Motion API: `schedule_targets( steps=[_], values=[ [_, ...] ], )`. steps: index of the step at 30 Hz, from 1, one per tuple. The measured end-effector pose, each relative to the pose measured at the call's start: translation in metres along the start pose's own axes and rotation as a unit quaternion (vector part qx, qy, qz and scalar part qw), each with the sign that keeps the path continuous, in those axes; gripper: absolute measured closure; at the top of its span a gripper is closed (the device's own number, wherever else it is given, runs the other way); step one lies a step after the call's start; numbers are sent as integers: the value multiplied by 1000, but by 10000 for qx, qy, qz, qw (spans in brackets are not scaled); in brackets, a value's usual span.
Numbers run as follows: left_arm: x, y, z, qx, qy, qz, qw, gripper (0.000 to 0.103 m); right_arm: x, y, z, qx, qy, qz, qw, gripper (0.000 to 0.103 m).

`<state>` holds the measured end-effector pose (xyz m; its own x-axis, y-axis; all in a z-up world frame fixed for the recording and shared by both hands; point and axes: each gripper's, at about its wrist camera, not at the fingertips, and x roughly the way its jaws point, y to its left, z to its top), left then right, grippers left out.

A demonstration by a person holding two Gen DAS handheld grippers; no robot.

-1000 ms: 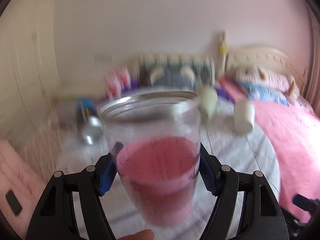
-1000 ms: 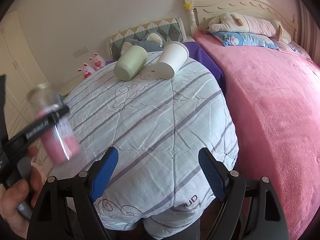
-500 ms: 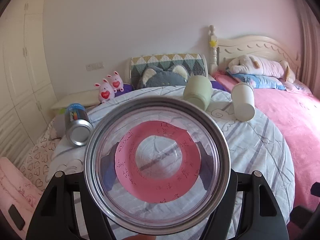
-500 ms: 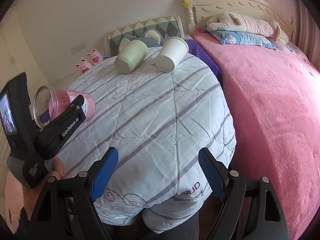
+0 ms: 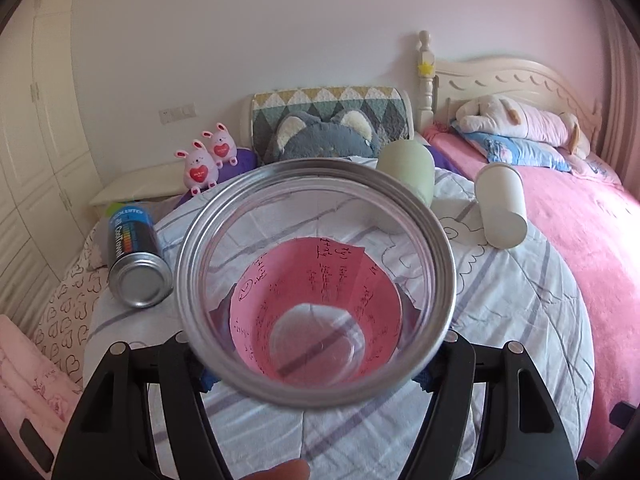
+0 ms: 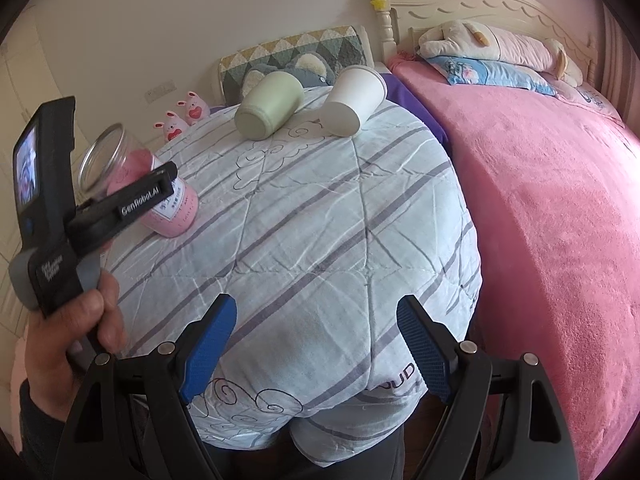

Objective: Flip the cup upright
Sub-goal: 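Lower the upright jar onto the quilt and open the left tool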

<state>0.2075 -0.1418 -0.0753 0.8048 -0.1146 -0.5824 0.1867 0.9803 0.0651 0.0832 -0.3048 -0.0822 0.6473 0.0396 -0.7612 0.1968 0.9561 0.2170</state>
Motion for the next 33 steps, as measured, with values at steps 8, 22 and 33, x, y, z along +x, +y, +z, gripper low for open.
schedule_targets(
  steps=[8, 22, 33],
  values=[
    [5, -2, 3, 93, 12, 15, 10000, 31, 2, -5, 3, 64, -10, 2, 10000, 19],
    [6, 1, 5, 97, 68, 98, 9999, 5, -2, 2, 4, 15, -65, 17, 10000, 19],
    [-21, 7, 5, 172, -53, 42, 9998, 0, -26, 10, 4, -13, -346, -11, 9994, 19]
  ],
)
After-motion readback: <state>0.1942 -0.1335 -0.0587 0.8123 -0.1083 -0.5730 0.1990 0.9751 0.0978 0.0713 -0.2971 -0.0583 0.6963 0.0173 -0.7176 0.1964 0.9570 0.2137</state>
